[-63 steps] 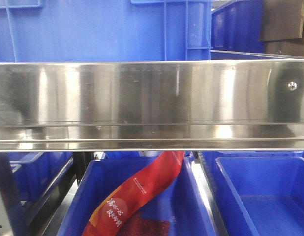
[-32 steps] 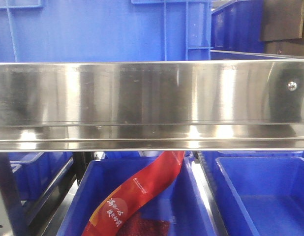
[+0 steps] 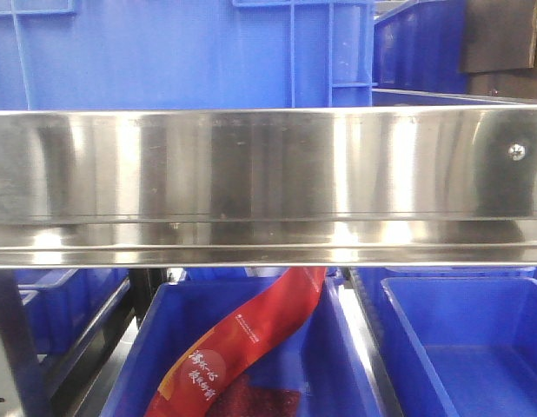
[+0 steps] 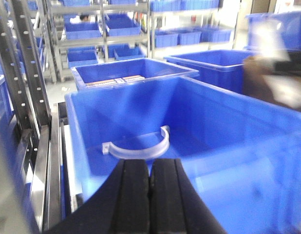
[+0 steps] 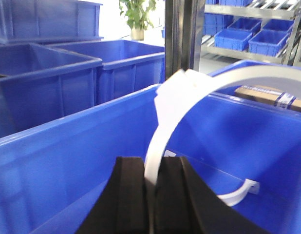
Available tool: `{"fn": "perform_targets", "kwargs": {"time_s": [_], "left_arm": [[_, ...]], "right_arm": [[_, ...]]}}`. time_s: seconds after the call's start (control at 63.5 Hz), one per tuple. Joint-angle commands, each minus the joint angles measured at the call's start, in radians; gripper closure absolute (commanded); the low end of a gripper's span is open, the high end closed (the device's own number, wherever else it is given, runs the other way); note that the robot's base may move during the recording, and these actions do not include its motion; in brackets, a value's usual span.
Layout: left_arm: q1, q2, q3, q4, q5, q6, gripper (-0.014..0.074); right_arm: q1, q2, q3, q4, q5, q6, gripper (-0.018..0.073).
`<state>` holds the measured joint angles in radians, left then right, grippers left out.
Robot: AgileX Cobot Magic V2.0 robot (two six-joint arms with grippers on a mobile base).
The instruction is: Grab PVC pipe and place in blue bin
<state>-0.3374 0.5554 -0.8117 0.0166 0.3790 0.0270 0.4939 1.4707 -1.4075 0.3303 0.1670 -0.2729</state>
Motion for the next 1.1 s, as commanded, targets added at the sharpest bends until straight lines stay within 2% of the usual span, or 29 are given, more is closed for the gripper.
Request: {"fn": "perform_targets", "kwargs": {"time_s": [0.0, 0.11, 0.221, 0.362, 0.473, 0.599, 0.709, 0.819, 0.914, 1.087], "left_arm": [[-0.004, -0.069, 0.045, -0.010, -0.023, -0.005, 0.0707], [-0.004, -0.133, 0.082, -0.006, -0.022, -0.005, 0.0707], [-0.004, -0.175, 0.097, 0.002, 0.000, -0.005, 0.0707], [-0.004, -0.179, 0.099, 0.026, 0.031, -0.005, 0.0707], [-0.004, -0.179, 0.099, 0.047, 0.036, -0.005, 0.0707], [-0.004, -0.179, 0.099, 0.108, 0.036, -0.007, 0.0707], [-0.004, -0.179, 0.099, 0.115, 0.036, -0.013, 0.0707], [0.003, -0.179, 0.099, 0.157, 0.029, -0.075, 0.0707], [0.036, -0.179, 0.099, 0.231, 0.025, -0.146, 0.0707], [0.131, -0.179, 0.099, 0.251, 0.025, -0.150, 0.0707]], "right_arm": [[0.006, 0.051, -0.046, -0.008, -0.010, -0.010, 0.0728], [0.008, 0.097, -0.080, -0.008, 0.001, -0.010, 0.0668], [0.016, 0.120, -0.087, -0.008, 0.001, -0.010, 0.0507], [0.018, 0.133, -0.087, -0.008, 0.001, -0.010, 0.0342], [0.018, 0.133, -0.088, -0.008, 0.001, -0.010, 0.0286], [0.018, 0.112, -0.088, -0.008, 0.001, -0.010, 0.0322], [0.018, 0.079, -0.088, -0.008, 0.016, -0.010, 0.0414], [0.018, 0.032, -0.088, -0.010, 0.041, -0.010, 0.0585], [0.018, -0.004, -0.088, -0.036, 0.047, -0.010, 0.0718], [0.018, -0.088, -0.088, -0.050, 0.111, -0.010, 0.0721]]}}
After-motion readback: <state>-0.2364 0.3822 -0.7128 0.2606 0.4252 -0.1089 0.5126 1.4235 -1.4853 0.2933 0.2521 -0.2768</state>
